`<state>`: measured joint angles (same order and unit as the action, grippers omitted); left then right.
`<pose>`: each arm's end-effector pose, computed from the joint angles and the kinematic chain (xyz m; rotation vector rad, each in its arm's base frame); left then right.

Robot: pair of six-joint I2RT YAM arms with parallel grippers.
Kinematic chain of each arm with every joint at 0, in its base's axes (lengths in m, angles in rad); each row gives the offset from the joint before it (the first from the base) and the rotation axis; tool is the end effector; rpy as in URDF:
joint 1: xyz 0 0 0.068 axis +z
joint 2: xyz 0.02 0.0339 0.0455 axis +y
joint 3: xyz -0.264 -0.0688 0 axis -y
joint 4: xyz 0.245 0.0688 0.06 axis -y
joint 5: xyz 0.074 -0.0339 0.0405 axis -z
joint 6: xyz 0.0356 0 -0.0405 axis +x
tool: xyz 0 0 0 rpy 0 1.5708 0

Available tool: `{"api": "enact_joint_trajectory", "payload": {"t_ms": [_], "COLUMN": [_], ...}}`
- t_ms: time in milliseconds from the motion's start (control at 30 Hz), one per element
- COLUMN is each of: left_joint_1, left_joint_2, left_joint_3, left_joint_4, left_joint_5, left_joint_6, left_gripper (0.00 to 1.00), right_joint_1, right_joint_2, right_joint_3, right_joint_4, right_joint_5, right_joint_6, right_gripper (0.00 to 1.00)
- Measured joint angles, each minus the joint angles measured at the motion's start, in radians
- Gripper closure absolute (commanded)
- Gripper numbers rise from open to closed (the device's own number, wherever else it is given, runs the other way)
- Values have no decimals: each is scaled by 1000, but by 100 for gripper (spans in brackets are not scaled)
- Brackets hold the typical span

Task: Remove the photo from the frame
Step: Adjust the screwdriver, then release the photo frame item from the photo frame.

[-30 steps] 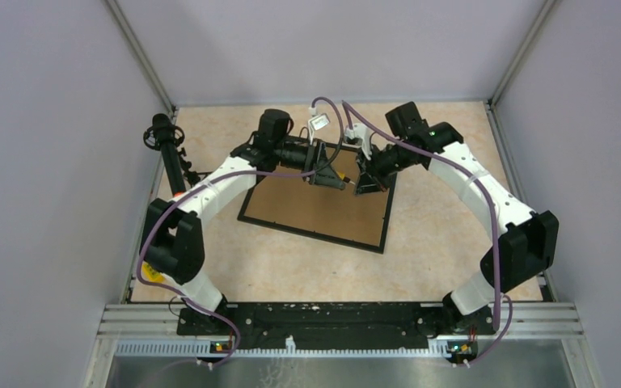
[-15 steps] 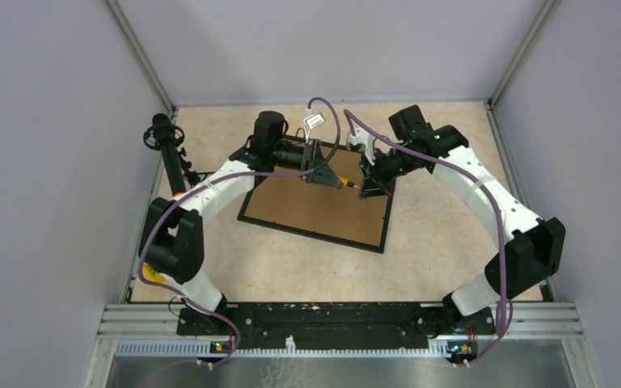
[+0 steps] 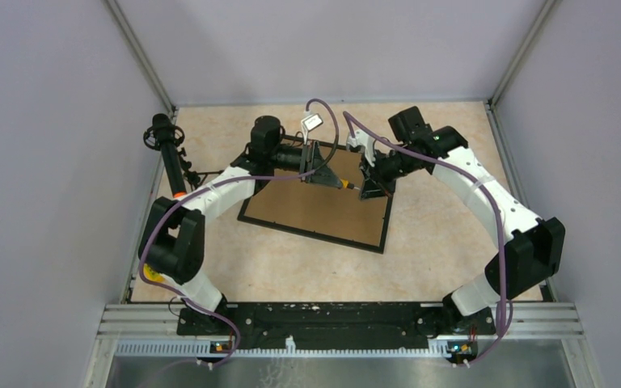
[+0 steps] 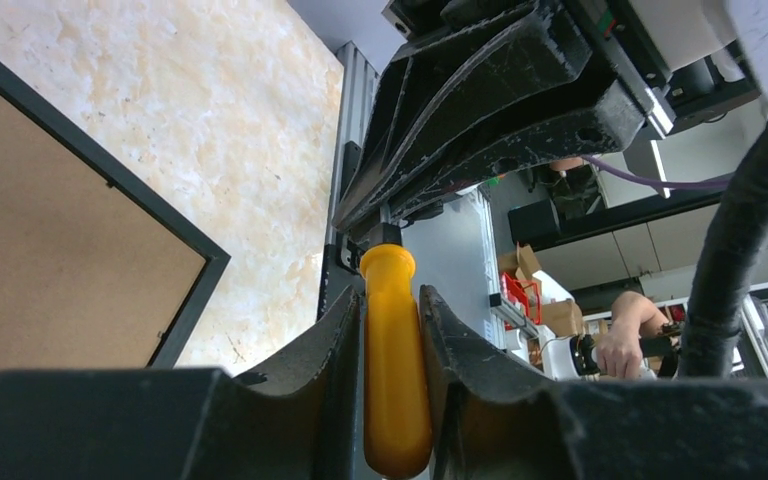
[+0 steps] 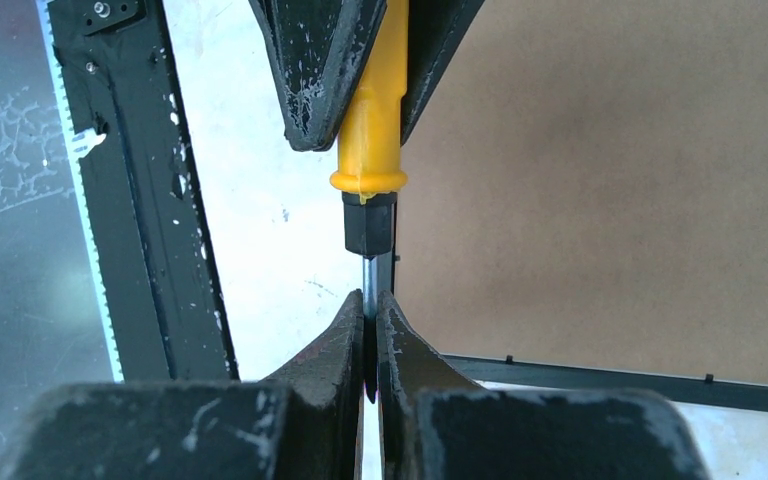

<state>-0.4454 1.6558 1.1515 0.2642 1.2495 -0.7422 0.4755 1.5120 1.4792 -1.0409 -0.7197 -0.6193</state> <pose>0.3182 -0.1893 0.2904 0.7517 1.9582 -1.8926 0.2554 0.1579 0.3404 -1.4838 1.9821 0.8800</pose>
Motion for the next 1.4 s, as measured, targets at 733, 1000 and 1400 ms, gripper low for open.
{"api": "enact_joint_trajectory", "payload": {"t_ms": [733,1000,1400], "left_joint_1": [5,5,5], "left_joint_2": [4,223,476], "left_joint_3": [-11,211,396], "left_joint_4": [71,-116,-198], "left_joint_5": [-93,-257,-386], "left_joint_6": [-19,95,84], "left_gripper": [100,100,100], "right_joint_1": [-105,-398,-520], "right_joint_2": [-6,-9,134], "right_joint_3": [-71,-257,-347], "right_joint_4": [150,407,652], "right_joint_5": [-8,49,47], "right_joint_6": [143,409,669], "right_gripper": [17,22,39]}}
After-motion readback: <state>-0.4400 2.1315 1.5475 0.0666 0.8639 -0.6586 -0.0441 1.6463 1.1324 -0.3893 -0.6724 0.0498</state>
